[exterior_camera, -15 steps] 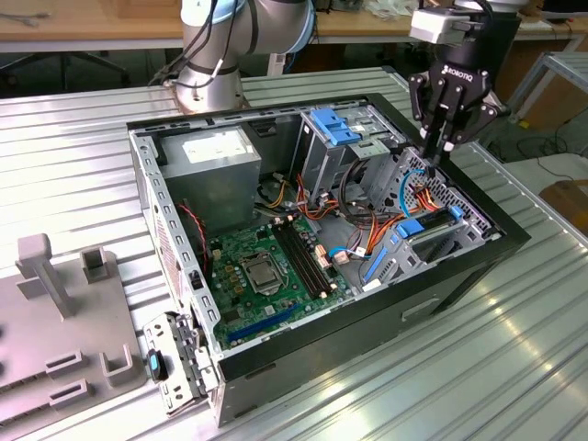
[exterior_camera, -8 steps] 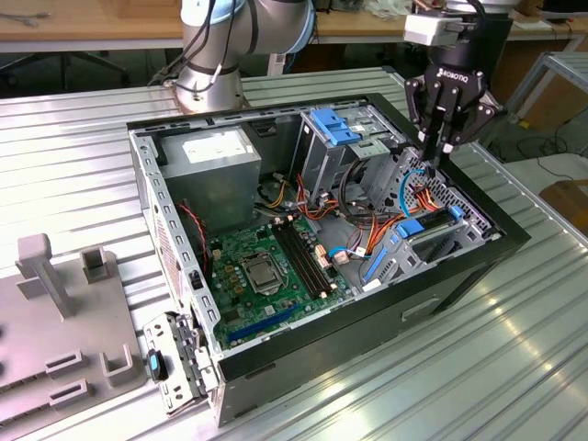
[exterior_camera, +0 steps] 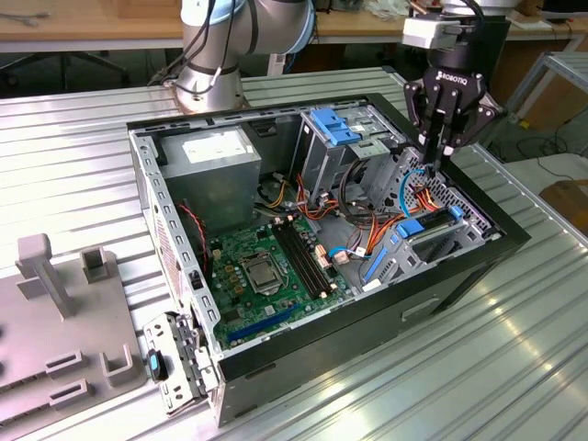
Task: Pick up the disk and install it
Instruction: 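Insert the second disk wire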
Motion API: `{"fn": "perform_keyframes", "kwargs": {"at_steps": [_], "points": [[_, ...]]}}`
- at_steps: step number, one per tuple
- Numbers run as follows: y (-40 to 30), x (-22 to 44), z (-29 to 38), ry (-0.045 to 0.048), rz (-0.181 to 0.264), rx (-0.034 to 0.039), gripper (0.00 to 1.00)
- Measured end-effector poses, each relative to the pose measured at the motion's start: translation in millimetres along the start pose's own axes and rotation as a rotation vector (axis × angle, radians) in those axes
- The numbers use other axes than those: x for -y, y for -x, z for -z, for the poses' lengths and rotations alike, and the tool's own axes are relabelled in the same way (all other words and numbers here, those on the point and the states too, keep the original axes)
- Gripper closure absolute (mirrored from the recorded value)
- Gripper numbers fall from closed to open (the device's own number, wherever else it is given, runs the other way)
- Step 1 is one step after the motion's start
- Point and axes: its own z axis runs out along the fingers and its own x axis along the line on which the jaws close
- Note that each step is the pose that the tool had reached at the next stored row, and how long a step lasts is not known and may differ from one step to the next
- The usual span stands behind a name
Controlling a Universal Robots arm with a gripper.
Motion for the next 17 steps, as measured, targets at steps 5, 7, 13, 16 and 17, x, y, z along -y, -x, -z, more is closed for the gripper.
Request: {"fn": "perform_keyframes", "kwargs": {"at_steps": [5, 7, 13, 16, 17], "points": [[5.1, -1.1, -0.6, -0.0034, 0.006, -0.0153, 0.69], [7.2, -1.4, -1.0, -0.005, 0.007, -0.0239, 0.69], [10.0, -1.6, -3.1, -0.0088, 0.012, -0.0599, 0.69], [11.7, -1.8, -4.5, -0.0108, 0.015, -0.0769, 0.69], [12.2, -1.8, -5.2, -0.0113, 0.016, -0.0835, 0.69]]}}
